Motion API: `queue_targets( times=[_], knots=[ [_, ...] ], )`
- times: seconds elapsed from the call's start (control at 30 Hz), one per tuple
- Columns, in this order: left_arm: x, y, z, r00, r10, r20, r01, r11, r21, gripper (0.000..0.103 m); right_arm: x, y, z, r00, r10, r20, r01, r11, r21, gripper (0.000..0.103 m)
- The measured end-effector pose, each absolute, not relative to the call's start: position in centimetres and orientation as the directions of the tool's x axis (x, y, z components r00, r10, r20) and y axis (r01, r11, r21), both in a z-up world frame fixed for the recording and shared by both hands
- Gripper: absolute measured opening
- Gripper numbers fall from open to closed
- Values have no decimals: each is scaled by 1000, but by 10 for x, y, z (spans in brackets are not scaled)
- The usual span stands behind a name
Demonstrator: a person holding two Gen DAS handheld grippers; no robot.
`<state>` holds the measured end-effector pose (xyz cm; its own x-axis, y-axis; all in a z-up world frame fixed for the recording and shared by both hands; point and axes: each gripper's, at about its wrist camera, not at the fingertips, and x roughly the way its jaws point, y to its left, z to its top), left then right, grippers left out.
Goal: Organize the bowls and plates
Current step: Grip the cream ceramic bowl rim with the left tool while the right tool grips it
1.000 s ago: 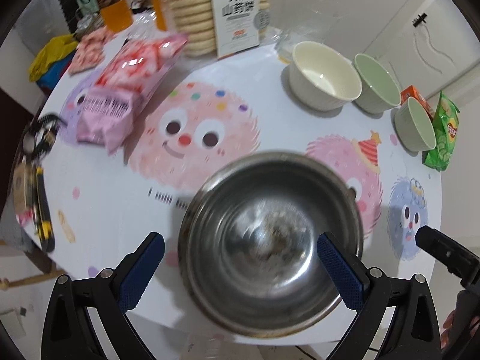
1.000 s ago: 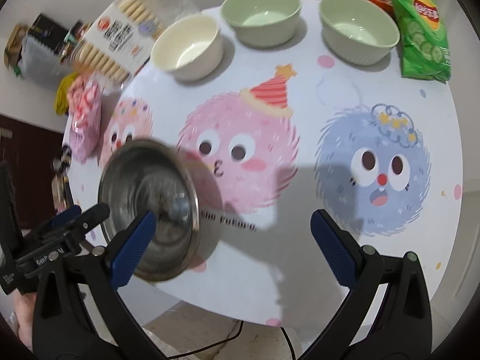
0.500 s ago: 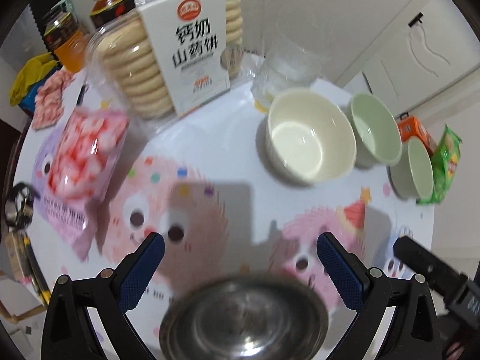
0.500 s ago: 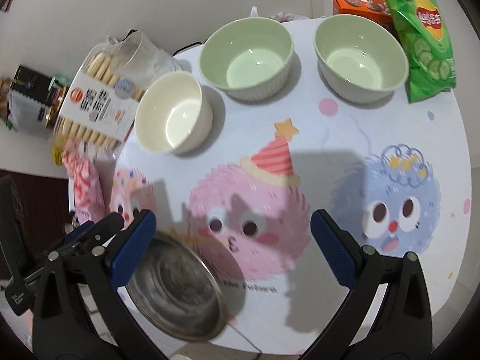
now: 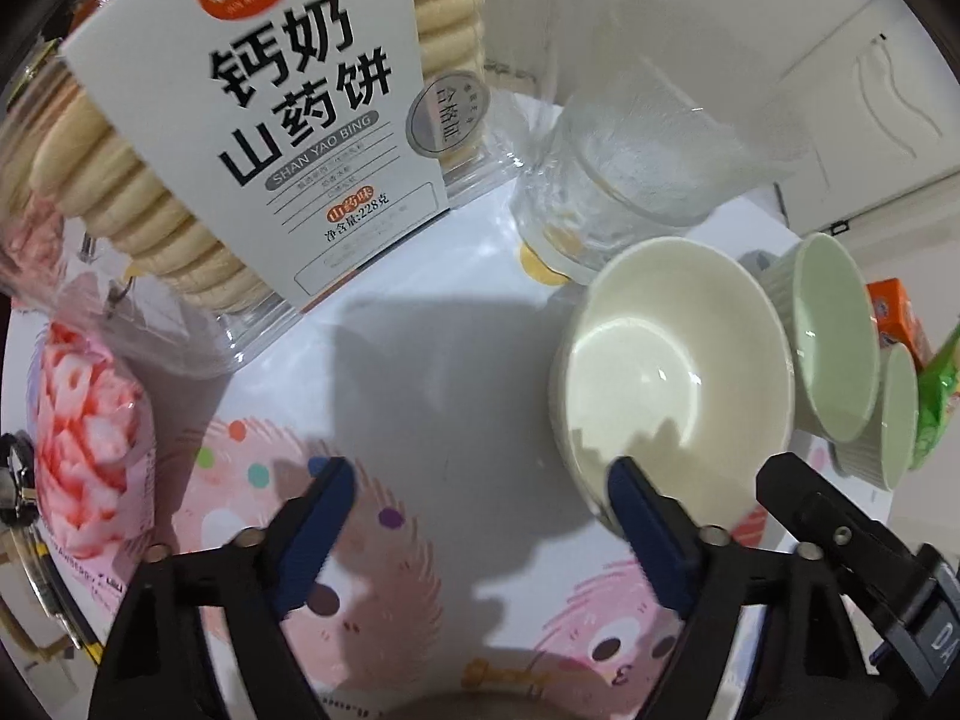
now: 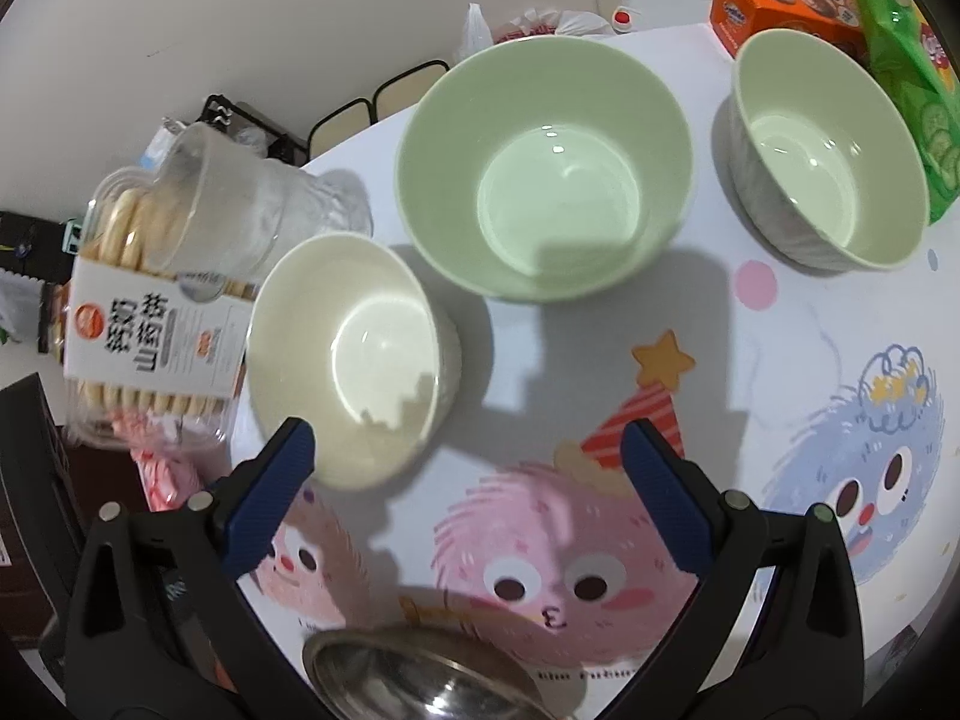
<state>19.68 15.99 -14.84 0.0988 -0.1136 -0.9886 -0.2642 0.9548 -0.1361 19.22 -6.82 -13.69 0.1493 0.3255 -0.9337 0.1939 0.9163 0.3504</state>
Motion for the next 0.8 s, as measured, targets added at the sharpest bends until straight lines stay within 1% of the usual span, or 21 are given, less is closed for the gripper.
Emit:
queue_targets(
  times=[0.07,0.1,0.13,0.17,0.2,0.23,0.27,0.3,0.33,0.37,0.4,0.43,0.47,0.5,0.53,0.6,0.67,0.8],
  knots=[
    [202,159,-154,88,-107,-990,-267,955,-127,80,196,-67,-144,134,326,-936,209,914,348,86],
    [203,159,-155,87,-109,-990,-265,956,-129,75,197,-67,-148,128,318,-939,221,914,340,82],
    [206,158,-157,87,-113,-990,-260,957,-132,73,198,-67,-150,122,308,-943,230,916,329,73],
    [207,157,-158,89,-113,-990,-256,958,-133,69,200,-67,-153,119,306,-945,233,916,326,66],
    [209,157,-159,92,-114,-989,-252,958,-134,64,201,-67,-156,114,304,-946,235,917,323,64],
    [211,156,-159,97,-117,-988,-248,959,-138,61,202,-68,-159,110,308,-945,242,914,326,59],
    [213,155,-159,102,-119,-988,-244,959,-141,55,203,-69,-161,107,316,-943,249,909,333,49],
    [216,154,-159,106,-125,-986,-240,960,-147,47,204,-70,-163,102,320,-942,257,906,336,43],
    [218,151,-159,107,-137,-985,-233,959,-159,44,205,-70,-165,99,332,-938,263,901,346,37],
    [220,150,-158,109,-147,-983,-226,959,-168,37,205,-70,-166,95,335,-937,262,900,348,34],
    [222,148,-158,110,-145,-983,-220,961,-166,34,207,-69,-167,94,336,-937,258,901,349,31],
    [224,145,-158,112,-142,-984,-211,964,-163,31,209,-67,-166,95,332,-938,250,904,345,27],
    [226,141,-158,116,-152,-982,-204,963,-174,23,210,-66,-166,97,330,-939,246,906,344,22],
    [228,139,-158,120,-170,-978,-201,961,-192,19,212,-65,-165,104,338,-935,245,903,353,19],
    [232,135,-158,120,-177,-977,-200,959,-199,17,212,-65,-165,110,350,-930,243,898,366,12],
    [234,132,-157,122,-188,-975,-191,959,-209,11,213,-61,-166,111,340,-934,228,906,357,12],
    [235,128,-156,123,-194,-973,-176,961,-214,8,213,-62,-165,112,338,-935,220,909,355,12],
    [236,119,-154,124,-183,-975,-165,965,-202,7,213,-61,-164,113,338,-934,218,909,356,12]
  ],
)
